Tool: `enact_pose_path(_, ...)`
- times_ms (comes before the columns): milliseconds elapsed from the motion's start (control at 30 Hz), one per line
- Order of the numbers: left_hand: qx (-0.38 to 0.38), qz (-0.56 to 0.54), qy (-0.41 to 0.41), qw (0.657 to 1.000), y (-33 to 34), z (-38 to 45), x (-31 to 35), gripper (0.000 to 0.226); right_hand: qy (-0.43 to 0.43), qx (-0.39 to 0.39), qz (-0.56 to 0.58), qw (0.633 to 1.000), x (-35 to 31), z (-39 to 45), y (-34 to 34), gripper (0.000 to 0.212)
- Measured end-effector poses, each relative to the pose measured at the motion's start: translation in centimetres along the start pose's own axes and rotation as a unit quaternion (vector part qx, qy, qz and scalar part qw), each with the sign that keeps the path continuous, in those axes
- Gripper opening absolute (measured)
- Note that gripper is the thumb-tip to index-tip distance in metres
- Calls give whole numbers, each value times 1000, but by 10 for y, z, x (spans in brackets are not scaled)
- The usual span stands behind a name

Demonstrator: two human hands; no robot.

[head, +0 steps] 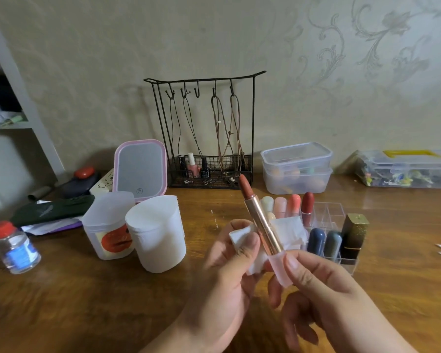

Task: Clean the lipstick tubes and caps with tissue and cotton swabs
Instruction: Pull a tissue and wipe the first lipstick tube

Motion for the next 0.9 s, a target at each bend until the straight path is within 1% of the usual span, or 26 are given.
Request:
enact_pose_path(33, -4, -3, 1, 1000, 0, 0, 0, 22, -7, 15, -11, 1000, -2, -1, 1, 48)
enact_pose_path(100, -16, -5, -3, 1000, 0, 0, 0, 27, -31, 50, -35, 998, -5, -2, 2, 30)
enact_pose_path(133, -22, -6, -4, 1000, -1, 1, 0, 30, -43, 64, -49, 996, -7, -3, 2, 25)
enact_pose_path(267, -65, -31, -9, 997, 2, 3, 2, 36, -85, 119, -127, 981, -6, -6, -2, 34)
enact_pose_path(367, -66, -64, -10, 996, 4, 2, 3, 35, -116, 154, -220, 956, -8, -9, -4, 36)
enact_pose_path(500, -60, -72, -19, 995, 2, 3, 1, 35, -150, 152, -280, 936, -10, -11, -2, 25)
enact_pose_path(600, -37, -68, -31, 996, -3, 6, -1, 36, -166, 140, -311, 925, -9, -12, -2, 26)
enact_pose_path(700, -32, -71, -27, 997, -5, 7, -2, 39, -174, 138, -308, 925, -7, -11, -2, 28)
enact_pose_path(767, -39, -66, -21, 997, -2, 7, -4, 42, -164, 136, -287, 934, -7, -10, -2, 26)
enact_pose_path(867, -53, -94, -22, 994, 1, 7, -5, 42, -120, 121, -185, 968, -7, -7, -2, 17)
enact_pose_path(900, -50, -99, -24, 994, 0, 7, -5, 43, -102, 112, -151, 977, -7, -6, -2, 18)
Point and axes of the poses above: each hand's wrist, its own z-axis towards the middle knuckle, its own y-axis out of the palm, x = y × z, the point moved 3 cm from there along z, towards the middle knuckle, and after that the axes turned 7 degrees about -y, right-handed, at the moved point
